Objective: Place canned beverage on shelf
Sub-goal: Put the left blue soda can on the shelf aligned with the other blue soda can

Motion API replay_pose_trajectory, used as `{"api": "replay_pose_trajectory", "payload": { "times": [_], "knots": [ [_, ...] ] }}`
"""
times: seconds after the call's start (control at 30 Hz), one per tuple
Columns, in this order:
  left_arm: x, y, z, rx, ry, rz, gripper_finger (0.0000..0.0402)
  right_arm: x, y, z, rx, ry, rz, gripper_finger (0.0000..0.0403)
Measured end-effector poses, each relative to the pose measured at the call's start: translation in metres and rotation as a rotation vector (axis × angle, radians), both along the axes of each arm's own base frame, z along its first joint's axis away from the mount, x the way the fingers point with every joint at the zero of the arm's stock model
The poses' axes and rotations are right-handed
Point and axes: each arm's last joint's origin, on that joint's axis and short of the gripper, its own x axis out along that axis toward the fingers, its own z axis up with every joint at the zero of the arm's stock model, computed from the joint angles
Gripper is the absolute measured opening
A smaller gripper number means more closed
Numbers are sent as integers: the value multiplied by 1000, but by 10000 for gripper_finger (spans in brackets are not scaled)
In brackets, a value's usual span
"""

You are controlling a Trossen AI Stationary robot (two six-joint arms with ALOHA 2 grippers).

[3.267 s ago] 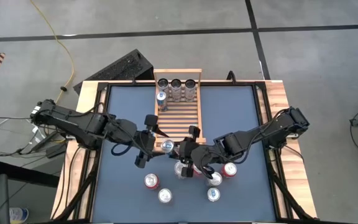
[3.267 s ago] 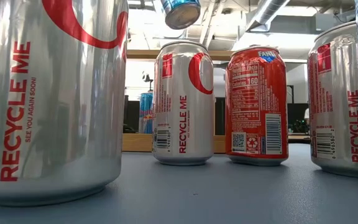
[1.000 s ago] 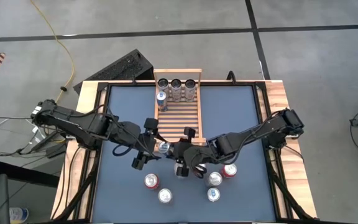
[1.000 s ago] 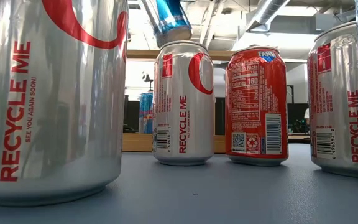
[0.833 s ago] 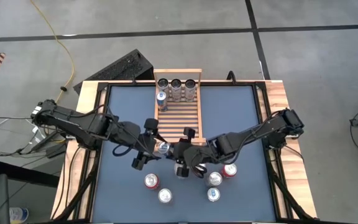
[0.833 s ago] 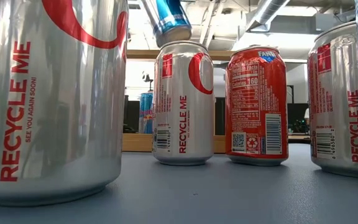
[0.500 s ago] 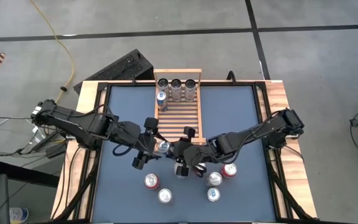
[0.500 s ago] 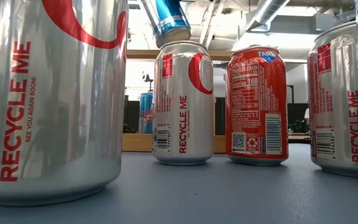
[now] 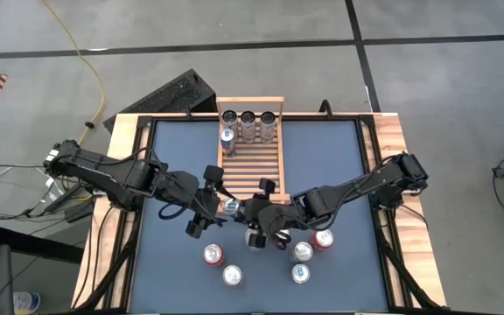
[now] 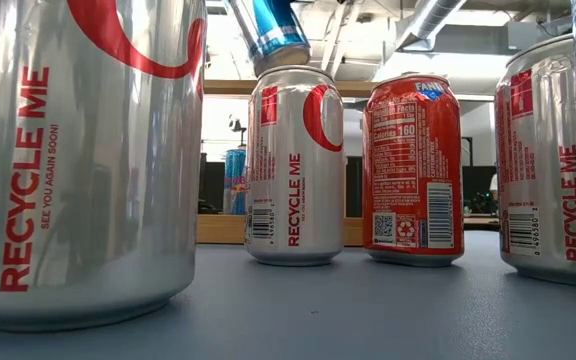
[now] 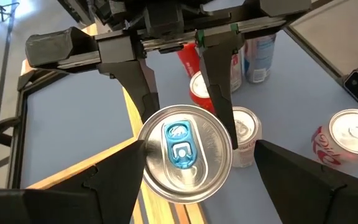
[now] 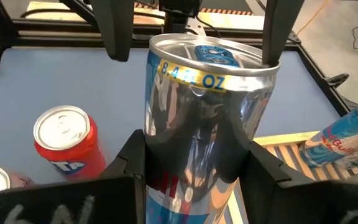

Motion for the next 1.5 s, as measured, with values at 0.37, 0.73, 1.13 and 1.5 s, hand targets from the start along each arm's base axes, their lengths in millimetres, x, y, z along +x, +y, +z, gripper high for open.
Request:
{"api": "replay_pose_trajectory", "payload": {
  "times": [0.37,0.73,1.13,1.5],
  "knots": [
    [-1,-1,11,4,-12,-19,293,-2,0,-2,6,22,-4,148],
    [27,-6,-22,92,120,-16,324,-2,0,-1,8,17,-3,148],
    [24,-9,-13,30,109,-46,328,-2,-1,-2,-6,35,1,148],
    [26,-10,-12,14,91,-85,328,-2,0,-2,3,39,11,148]
  ]
}}
